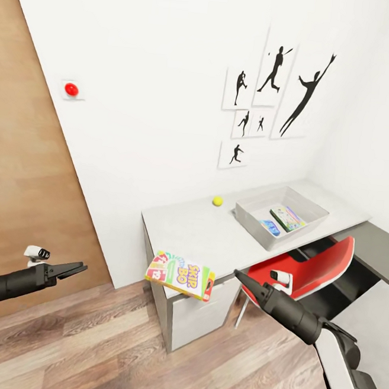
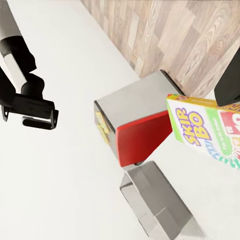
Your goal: Put all the toys in the child's room - the three board games (two on the bed and one on the table), the two jigsaw puzzles on the table, and the tennis ball on the table - inside the toy box on the table in the child's room.
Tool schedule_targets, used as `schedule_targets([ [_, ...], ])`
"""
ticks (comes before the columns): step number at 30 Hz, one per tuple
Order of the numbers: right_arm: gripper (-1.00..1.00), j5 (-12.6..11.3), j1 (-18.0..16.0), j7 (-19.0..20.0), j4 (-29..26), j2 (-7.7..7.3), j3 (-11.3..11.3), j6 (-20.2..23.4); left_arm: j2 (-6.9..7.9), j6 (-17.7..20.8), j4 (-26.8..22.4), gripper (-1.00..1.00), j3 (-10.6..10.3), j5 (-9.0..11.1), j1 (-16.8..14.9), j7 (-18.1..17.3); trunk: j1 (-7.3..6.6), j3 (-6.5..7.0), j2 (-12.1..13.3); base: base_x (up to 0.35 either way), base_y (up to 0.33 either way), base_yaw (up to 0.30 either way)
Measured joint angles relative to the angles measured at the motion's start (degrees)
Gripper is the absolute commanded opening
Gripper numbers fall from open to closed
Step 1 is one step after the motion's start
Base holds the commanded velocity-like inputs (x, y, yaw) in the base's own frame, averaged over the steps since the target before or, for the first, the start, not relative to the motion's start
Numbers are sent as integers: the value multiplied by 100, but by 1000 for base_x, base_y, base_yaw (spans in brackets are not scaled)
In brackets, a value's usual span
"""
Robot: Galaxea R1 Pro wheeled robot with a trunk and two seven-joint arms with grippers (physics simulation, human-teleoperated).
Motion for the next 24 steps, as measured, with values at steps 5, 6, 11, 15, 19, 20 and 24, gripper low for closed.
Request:
schedule_targets([
  [5, 100, 1, 7, 1, 0, 0, 0, -6, 1, 0, 4, 100, 0, 0, 0, -3, 0, 47, 0, 0, 0, 0],
  [6, 100, 1, 7, 1, 0, 0, 0, -7, 1, 0, 2, 100, 0, 0, 0, -4, 0, 57, 0, 0, 0, 0],
  [11, 100, 1, 5, 1, 0, 0, 0, -7, 2, 0, 0, 100, 0, 0, 0, -2, 0, 104, 0, 0, 0, 0],
  [15, 100, -1, 7, 1, 0, 0, 0, -9, -2, 0, 2, 100, -1, -1, 0, -2, 0, 143, 0, 0, 0, 0],
  [19, 100, 1, 9, 1, 0, 0, 0, -14, 0, -2, 0, 100, 0, -1, 0, -9, 0, 180, 0, 0, 0, 0],
  [20, 100, 1, 9, 1, 0, 0, 0, -15, 2, -5, -1, 100, 0, -1, 0, -14, 0, 190, 0, 0, 0, 0],
  [24, 100, -2, 10, 1, 0, 0, 0, -18, 5, -90, -1, 100, 5, 0, 0, -36, 0, 228, 0, 0, 0, 0],
])
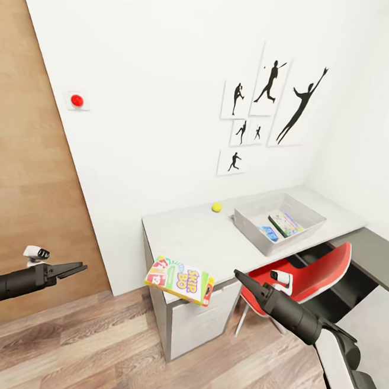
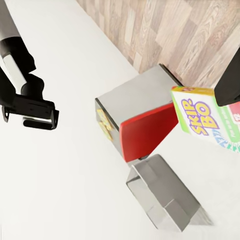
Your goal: Put all the toys in the child's room - the three board games (two on the bed and one on the table), the two jigsaw puzzles on the table, and the tennis ball on the table - inside the toy box on the table in the child's room.
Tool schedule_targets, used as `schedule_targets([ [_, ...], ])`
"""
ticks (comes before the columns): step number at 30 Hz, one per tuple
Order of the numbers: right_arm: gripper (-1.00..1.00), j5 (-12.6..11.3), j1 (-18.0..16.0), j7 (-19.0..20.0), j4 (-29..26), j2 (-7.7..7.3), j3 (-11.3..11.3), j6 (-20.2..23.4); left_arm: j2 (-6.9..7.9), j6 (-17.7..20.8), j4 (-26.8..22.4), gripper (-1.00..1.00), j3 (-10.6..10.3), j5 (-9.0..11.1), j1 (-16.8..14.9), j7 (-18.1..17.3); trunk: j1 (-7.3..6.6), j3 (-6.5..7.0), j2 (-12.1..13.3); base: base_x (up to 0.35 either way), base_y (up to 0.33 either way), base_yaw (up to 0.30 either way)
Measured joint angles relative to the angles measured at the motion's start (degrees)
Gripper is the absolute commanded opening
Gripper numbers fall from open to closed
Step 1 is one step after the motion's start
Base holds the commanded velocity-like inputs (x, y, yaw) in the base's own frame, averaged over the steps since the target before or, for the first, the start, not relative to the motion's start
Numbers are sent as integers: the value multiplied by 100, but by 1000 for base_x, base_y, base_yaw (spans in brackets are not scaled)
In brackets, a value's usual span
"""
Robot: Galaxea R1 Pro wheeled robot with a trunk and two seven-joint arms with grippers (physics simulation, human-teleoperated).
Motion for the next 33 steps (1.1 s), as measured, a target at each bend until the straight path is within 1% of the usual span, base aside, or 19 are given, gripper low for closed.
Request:
schedule_targets([
  [19, 100, 3, -1, 0, 0, 0, 0, -8, 5, -26, -1, 100, 32, 0, 0, -6, 0, 180, 0, 0, 0, 0],
  [27, 100, 4, 0, -5, 5, 0, 0, -8, 6, -9, 2, 100, 38, 0, 0, -2, 176, 109, -319, 0, 0, 6],
  [33, 100, 5, 0, -16, 8, 3, 4, -13, -2, 6, 1, 100, 11, -2, 0, 26, 308, 19, -561, 0, 0, 6],
])
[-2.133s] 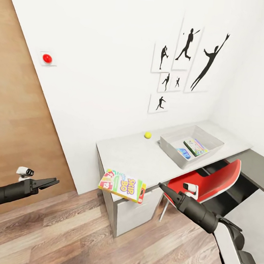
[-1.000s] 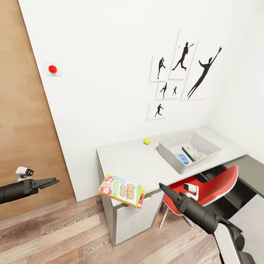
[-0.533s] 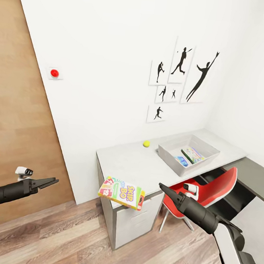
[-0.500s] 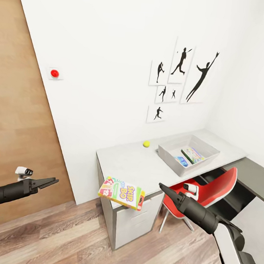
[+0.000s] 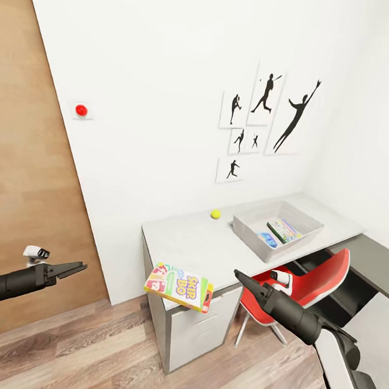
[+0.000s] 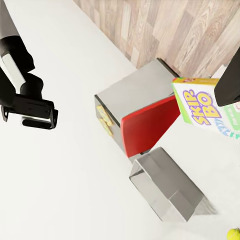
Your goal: Put all the toys in the child's room - the three board games (two on the bed and one on the table), the two jigsaw puzzles on the table, and the tennis ball on the table - inside the toy box on the table in the child's room.
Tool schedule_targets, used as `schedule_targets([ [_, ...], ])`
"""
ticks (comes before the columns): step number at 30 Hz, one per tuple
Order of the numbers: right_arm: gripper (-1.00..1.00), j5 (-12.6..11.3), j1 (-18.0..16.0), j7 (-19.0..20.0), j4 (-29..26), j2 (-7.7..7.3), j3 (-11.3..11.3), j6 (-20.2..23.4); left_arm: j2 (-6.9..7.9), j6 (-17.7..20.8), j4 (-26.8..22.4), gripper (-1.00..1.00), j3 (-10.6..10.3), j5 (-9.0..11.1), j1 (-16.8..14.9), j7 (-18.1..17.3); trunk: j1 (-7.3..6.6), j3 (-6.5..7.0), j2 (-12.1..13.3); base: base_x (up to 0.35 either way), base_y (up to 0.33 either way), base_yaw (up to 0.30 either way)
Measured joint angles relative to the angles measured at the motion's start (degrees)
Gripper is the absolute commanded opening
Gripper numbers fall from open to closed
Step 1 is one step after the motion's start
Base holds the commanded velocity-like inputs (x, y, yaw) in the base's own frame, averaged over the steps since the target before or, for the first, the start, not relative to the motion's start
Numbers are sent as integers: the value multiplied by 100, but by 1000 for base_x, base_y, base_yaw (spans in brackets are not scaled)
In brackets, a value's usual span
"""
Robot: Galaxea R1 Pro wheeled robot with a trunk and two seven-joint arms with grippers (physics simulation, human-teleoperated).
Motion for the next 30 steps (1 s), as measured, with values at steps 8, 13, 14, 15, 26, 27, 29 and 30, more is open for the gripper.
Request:
schedule_targets([
  [8, 100, 0, 0, -13, 1, 3, -3, -5, -9, 4, 6, 100, -15, 1, 0, 237, 176, -141, -322, 0, 0, 0],
  [13, 100, -4, 0, -18, 1, 4, -4, -6, -17, 19, 12, 100, -61, 4, -1, 684, 286, -231, -523, 0, 0, 0],
  [14, 100, -3, 0, -18, 1, 4, -4, -5, -18, 22, 12, 100, -75, 5, -1, 743, 308, -249, -563, 0, 0, 0],
  [15, 100, -4, 0, -18, 1, 5, -4, -5, -18, 24, 12, 100, -89, 6, 0, 800, 330, -267, -603, 0, 0, 0],
  [26, 100, -12, 0, -32, 1, 46, -4, -17, -76, 40, 13, 100, -360, 17, -6, 1367, 572, -466, -1046, 0, 0, 0],
  [27, 100, -30, 0, -18, 1, 53, -6, -13, -115, 41, 13, 100, -391, 17, -7, 1449, 594, -484, -1086, 0, 0, 0],
  [29, 100, -44, 0, -9, 1, 57, -8, -9, -165, 43, 13, 100, -412, 19, -8, 1547, 638, -520, -1166, 0, 0, 0],
  [30, 100, -49, 0, -12, 0, 57, -9, -8, -187, 43, 13, 100, -419, 20, -8, 1600, 660, -538, -1207, 0, 0, 0],
])
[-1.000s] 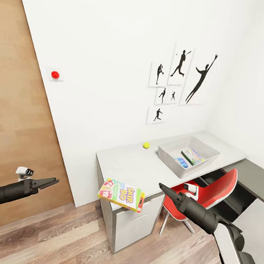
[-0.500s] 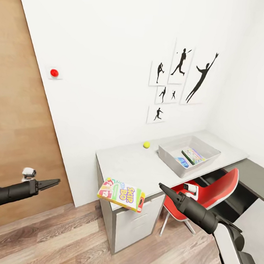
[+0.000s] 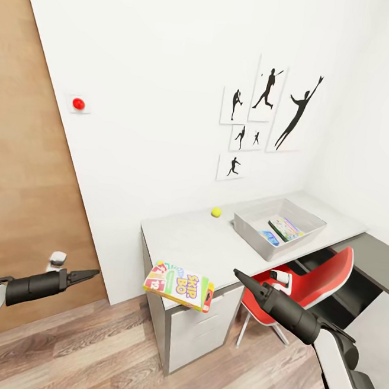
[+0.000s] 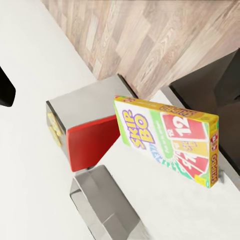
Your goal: Put all the toys in the child's room - the three board games (two on the bed and one on the table), the two jigsaw puzzles on the table, and the tennis ball on the table - inside the toy box on the table in the child's room.
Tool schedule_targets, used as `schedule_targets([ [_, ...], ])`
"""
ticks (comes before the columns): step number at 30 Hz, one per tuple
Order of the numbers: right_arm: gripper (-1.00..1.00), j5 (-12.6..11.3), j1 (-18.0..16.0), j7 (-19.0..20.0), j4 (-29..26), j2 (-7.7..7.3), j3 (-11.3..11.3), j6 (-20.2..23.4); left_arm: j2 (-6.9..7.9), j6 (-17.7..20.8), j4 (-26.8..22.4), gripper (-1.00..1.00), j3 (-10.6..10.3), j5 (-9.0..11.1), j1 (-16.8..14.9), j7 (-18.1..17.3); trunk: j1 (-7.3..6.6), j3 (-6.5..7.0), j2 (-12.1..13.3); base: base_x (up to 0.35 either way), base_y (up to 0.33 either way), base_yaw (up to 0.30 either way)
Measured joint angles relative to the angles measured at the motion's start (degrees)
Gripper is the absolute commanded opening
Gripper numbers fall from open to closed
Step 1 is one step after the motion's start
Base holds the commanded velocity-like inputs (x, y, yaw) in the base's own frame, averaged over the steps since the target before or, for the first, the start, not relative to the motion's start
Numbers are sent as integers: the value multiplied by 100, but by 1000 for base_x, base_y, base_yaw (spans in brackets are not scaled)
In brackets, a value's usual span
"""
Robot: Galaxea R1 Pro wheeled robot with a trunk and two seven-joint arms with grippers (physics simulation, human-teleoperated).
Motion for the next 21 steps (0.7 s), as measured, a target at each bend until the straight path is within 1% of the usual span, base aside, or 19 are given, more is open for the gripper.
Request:
schedule_targets([
  [3, 100, -14, 0, -21, 0, -4, -5, 11, -89, 3, 0, 100, -20, -1, 0, 292, 66, -54, -121, 0, 0, 0],
  [6, 100, -18, 0, -32, 0, -27, -10, 38, -165, 5, 0, 100, -26, 1, -5, 499, 132, -108, -241, 0, 0, 0],
  [9, 100, -23, -3, -42, 0, -42, -25, 63, -236, 7, 0, 100, -29, 3, -8, 627, 198, -162, -362, 0, 0, 0],
  [11, 100, -26, -2, -46, 0, -45, -55, 71, -262, 7, 0, 100, -30, 3, -8, 665, 242, -198, -442, 0, 0, 0],
  [17, 100, -36, -2, -55, -5, -46, -324, 125, -313, 8, 0, 100, -31, 3, -9, 730, 374, -306, -683, 0, 0, 0],
  [18, 100, -36, -4, -57, -8, -38, -378, 186, -317, 6, 0, 100, -31, 2, -10, 735, 396, -324, -723, 0, 0, 0],
  [21, 100, -37, -7, -64, -7, -36, -442, 409, -329, -5, 6, 100, -31, 2, -13, 752, 462, -378, -844, 0, 0, 0],
])
